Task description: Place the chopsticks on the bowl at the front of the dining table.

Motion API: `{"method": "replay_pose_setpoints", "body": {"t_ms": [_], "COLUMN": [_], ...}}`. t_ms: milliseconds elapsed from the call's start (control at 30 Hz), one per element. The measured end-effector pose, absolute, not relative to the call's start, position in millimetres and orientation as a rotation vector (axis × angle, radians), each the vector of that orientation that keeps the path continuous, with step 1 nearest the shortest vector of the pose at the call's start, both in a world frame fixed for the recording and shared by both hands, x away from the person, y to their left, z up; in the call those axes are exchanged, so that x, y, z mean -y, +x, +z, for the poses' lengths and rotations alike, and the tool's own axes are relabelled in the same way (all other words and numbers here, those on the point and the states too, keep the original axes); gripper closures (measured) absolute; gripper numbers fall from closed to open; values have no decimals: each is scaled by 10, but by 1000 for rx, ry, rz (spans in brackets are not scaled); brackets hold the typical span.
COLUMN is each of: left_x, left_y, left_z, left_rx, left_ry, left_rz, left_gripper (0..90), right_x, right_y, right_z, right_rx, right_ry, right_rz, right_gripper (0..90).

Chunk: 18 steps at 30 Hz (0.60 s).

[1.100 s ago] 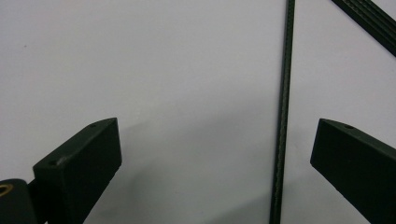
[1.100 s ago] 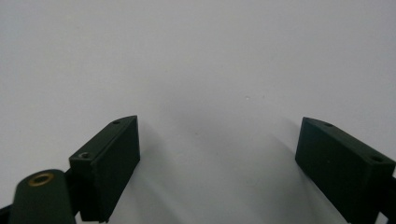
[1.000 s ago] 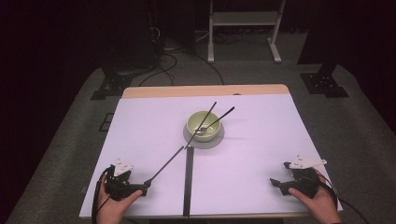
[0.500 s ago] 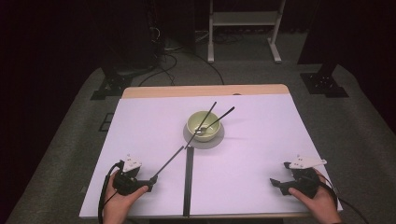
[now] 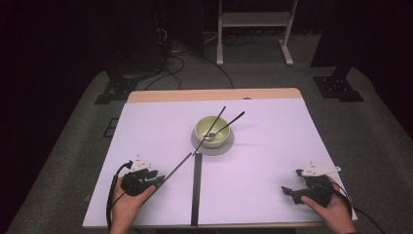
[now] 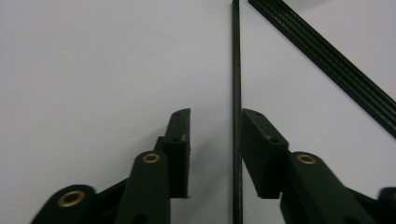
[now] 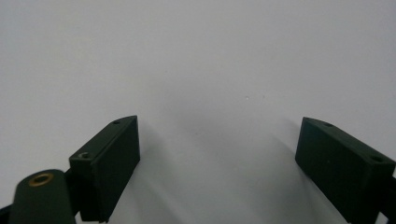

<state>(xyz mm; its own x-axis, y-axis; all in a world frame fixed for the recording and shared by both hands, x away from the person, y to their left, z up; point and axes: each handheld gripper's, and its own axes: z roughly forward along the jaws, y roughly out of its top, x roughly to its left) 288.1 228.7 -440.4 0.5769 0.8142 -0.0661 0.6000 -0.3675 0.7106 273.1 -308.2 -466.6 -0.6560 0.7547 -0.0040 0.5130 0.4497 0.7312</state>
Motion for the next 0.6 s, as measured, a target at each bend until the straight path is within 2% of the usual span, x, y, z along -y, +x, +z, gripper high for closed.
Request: {"method": "replay_pose_setpoints", "body": {"t_ms": [133,233,600], "left_x": [-2278,-2257,-2214], "left_y": [2924,2950,3021], "left_z": [-4391,-4394,-4403], "left_rx": [-1108,-1099,-1099], "left_ry": [2096,2083,2071], "left_rz": [347,323,313], "left_gripper": [770,825,828], "right_x": [3082,3082,3082], "right_y": [2731,2730,2731], "right_z": [-4666,-4666,-4666], "right_rx": [-2376,-2375,-2376], "right_ry": [1081,1081,1080], "right_rz": [1030,1030,1030], "right_gripper": [122,122,122]}}
